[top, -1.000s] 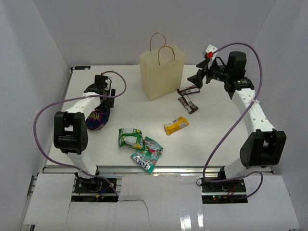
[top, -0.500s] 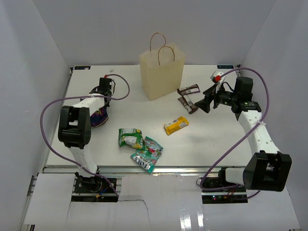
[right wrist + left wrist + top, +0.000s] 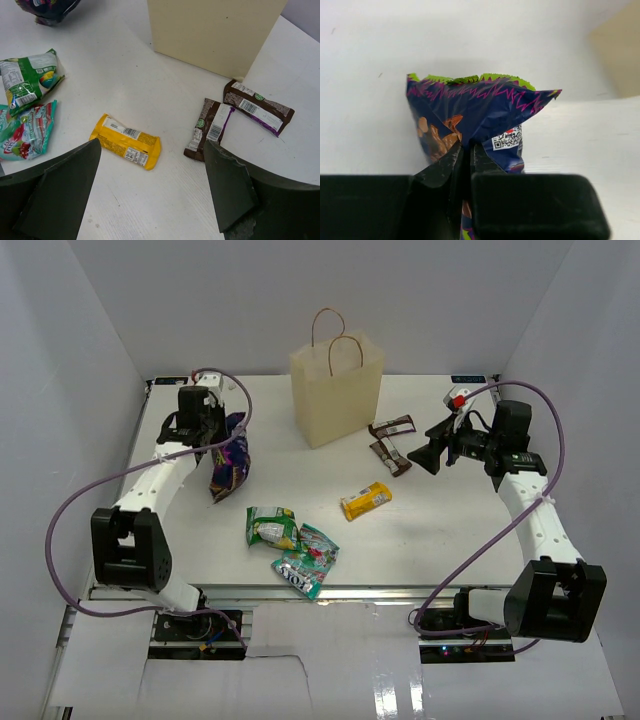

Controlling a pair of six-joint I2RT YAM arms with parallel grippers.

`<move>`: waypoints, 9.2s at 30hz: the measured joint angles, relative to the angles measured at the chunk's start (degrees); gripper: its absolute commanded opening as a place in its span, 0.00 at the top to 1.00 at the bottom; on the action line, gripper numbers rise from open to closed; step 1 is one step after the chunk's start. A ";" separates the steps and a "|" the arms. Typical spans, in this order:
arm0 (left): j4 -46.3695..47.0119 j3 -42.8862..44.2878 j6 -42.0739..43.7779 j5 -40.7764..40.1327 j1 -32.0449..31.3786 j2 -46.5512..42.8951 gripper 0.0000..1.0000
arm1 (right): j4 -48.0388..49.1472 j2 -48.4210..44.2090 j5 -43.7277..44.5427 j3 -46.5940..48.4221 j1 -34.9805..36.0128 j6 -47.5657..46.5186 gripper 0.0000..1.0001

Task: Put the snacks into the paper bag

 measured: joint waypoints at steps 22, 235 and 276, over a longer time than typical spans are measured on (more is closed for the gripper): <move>21.00 19.67 -4.92 31.41 -0.87 -2.73 0.48 | 0.15 -3.23 0.02 -2.84 -1.31 1.18 0.11; 8.35 -41.35 -27.85 13.68 -6.82 -51.71 0.14 | 40.06 45.77 23.87 55.04 13.14 -14.08 0.92; 9.25 -41.18 -27.82 14.36 -6.82 -46.77 0.14 | 60.46 53.66 8.94 50.03 6.56 -2.78 0.76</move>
